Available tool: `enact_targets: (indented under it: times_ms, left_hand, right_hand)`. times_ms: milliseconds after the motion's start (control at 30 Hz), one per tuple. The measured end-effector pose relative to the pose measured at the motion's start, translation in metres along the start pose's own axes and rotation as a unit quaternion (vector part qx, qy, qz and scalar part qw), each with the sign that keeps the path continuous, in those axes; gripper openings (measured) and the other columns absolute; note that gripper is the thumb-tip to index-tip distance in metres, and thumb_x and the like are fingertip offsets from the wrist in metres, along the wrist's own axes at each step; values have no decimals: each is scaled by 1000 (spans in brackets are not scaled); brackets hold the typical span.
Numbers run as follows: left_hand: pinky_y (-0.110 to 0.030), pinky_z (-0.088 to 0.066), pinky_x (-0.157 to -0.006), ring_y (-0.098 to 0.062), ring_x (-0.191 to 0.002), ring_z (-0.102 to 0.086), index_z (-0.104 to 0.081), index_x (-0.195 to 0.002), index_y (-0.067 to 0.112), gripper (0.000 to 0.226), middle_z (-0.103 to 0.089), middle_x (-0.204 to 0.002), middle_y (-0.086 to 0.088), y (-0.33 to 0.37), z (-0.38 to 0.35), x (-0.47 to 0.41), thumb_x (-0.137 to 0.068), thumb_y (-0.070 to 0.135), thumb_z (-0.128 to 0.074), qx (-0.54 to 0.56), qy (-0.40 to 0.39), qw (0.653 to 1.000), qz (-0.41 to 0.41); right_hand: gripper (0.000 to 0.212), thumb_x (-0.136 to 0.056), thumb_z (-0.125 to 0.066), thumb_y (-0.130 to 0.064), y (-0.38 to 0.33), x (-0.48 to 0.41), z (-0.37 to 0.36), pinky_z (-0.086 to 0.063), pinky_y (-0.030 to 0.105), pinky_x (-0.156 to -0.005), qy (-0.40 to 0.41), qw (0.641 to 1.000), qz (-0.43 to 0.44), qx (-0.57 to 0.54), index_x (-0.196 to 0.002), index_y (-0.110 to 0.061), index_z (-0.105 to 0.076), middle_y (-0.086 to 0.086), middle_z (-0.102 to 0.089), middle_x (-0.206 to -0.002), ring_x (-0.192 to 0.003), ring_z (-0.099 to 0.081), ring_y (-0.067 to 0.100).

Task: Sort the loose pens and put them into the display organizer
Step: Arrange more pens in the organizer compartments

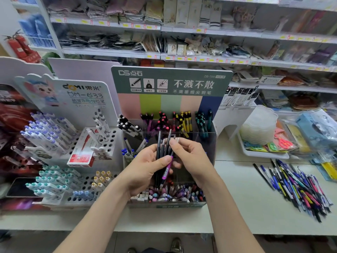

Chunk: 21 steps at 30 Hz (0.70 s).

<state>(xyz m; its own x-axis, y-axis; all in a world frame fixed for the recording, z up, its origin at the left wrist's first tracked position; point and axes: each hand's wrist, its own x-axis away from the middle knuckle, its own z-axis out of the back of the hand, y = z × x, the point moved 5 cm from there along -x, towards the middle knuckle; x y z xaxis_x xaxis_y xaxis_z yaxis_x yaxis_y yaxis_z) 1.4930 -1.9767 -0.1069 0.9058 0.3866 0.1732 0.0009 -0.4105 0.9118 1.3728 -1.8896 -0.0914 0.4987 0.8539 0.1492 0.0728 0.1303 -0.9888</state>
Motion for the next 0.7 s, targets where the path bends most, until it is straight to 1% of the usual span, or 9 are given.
enact_targets:
  times_ms: [67, 133, 233, 333, 433, 500, 567, 633, 700]
  left_hand:
    - [-32, -61, -81, -23, -89, -72, -52, -144, 3, 41, -72, -104, -22, 1, 2, 5, -105, 2, -60, -4, -16, 1000, 7]
    - [-33, -61, -80, -23, -89, -72, -53, -144, 4, 37, -73, -104, -21, 1, 2, 10, -107, 3, -57, -13, -35, 999, 17]
    - [-34, -60, -81, -25, -89, -68, -55, -134, -1, 26, -70, -106, -19, -1, 4, 15, -110, 7, -53, -27, -57, 998, 22]
    - [-40, -54, -74, -28, -81, -60, -54, -122, -5, 22, -64, -92, -17, 0, 9, 17, -112, 15, -54, -68, -69, 995, 32]
    - [-38, -48, -68, -23, -73, -53, -52, -122, -1, 19, -58, -89, -12, 4, 6, 22, -112, 15, -53, -68, -108, 991, 37]
    - [-34, -44, -65, -17, -74, -51, -52, -125, 4, 16, -54, -99, -12, 8, 5, 26, -111, 11, -55, -75, -113, 990, 31]
    - [-30, -42, -63, -14, -75, -50, -53, -123, 7, 13, -52, -105, -12, 11, 7, 27, -110, 8, -56, -107, -104, 989, 20]
    - [-28, -39, -62, -14, -73, -48, -53, -119, 8, 8, -53, -102, -11, 15, 10, 27, -110, 7, -54, -134, -96, 986, 15]
    - [-27, -36, -61, -13, -69, -45, -52, -117, 9, 6, -51, -96, -10, 17, 12, 28, -111, 11, -54, -151, -99, 983, 19]
  right_hand:
    - [26, -108, -62, -31, 3, 3, -10, -48, 28, -54, -24, 998, -23, -49, -114, -10, -77, 15, -57, -75, -54, -45, 18]
    - [25, -106, -65, -29, 7, 3, -16, -46, 33, -49, -23, 996, -48, -69, -109, -8, -78, 14, -55, -68, -49, -44, 23]
    - [30, -102, -72, -29, 9, 2, -21, -46, 35, -45, 32, 994, -68, -81, -95, 0, -75, 14, -46, -55, -41, -44, 24]
    - [34, -98, -76, -31, 8, 3, -26, -49, 39, -47, 97, 987, -81, -104, -90, 2, -74, 17, -46, -56, -40, -48, 27]
    - [33, -93, -81, -35, 9, 0, -26, -49, 41, -57, 138, 977, -94, -129, -87, -3, -80, 19, -60, -65, -52, -50, 27]
    - [31, -91, -83, -37, 11, -2, -27, -50, 46, -67, 141, 975, -99, -137, -87, -7, -82, 16, -69, -72, -61, -55, 29]
    - [29, -89, -83, -40, 11, -3, -27, -51, 52, -82, 145, 976, -95, -132, -90, -11, -84, 14, -76, -83, -76, -62, 32]
    - [27, -91, -82, -38, 10, -3, -28, -52, 52, -90, 153, 975, -78, -144, -90, -11, -84, 14, -79, -90, -84, -67, 32]
    - [22, -95, -79, -30, 5, -2, -29, -58, 46, -90, 165, 970, -57, -170, -86, -10, -84, 13, -79, -93, -88, -73, 27]
